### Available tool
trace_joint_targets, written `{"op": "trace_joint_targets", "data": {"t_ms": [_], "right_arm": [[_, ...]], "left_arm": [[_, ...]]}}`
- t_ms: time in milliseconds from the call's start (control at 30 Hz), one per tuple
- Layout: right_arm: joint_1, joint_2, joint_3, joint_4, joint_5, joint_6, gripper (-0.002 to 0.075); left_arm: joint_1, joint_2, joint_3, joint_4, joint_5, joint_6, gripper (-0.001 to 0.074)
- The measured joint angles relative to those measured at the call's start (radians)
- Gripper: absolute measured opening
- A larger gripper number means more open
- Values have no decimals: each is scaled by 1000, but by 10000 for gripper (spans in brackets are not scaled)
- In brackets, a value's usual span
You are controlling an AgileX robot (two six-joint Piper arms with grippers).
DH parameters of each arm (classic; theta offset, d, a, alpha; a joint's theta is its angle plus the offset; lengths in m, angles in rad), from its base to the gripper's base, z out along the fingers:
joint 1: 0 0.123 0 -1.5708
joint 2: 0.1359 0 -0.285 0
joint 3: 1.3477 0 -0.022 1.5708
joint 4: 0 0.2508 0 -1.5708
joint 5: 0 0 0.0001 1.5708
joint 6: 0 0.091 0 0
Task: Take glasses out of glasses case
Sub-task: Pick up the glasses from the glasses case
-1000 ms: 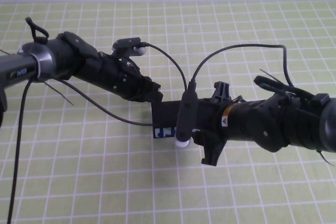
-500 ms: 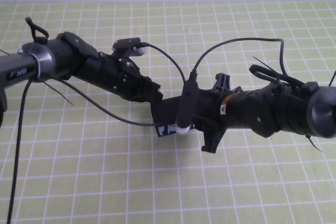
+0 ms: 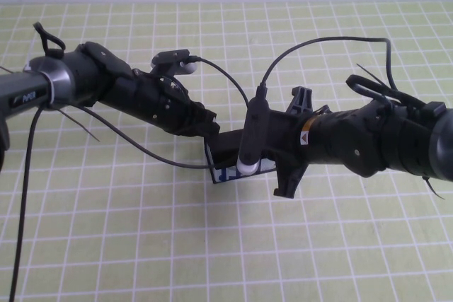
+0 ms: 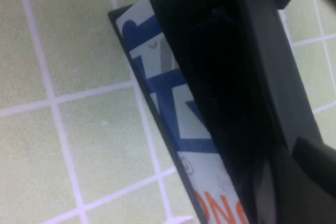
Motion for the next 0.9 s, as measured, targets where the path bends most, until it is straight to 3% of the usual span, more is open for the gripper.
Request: {"op": "trace_joint_targets", "data": {"t_ms": [367, 500, 667, 900], "right_arm": [[-1, -2, -39, 5, 20, 6, 8], [-1, -2, -41, 7, 22, 6, 7], [-1, -2, -41, 7, 24, 6, 6], [-1, -2, -41, 7, 26, 6, 6]], "left_arm": [[93, -145, 43, -1, 21, 43, -4], [135, -268, 181, -159, 67, 338, -4], [154, -320, 355, -359, 287, 816, -4], [148, -243, 414, -370, 337, 975, -4]]}}
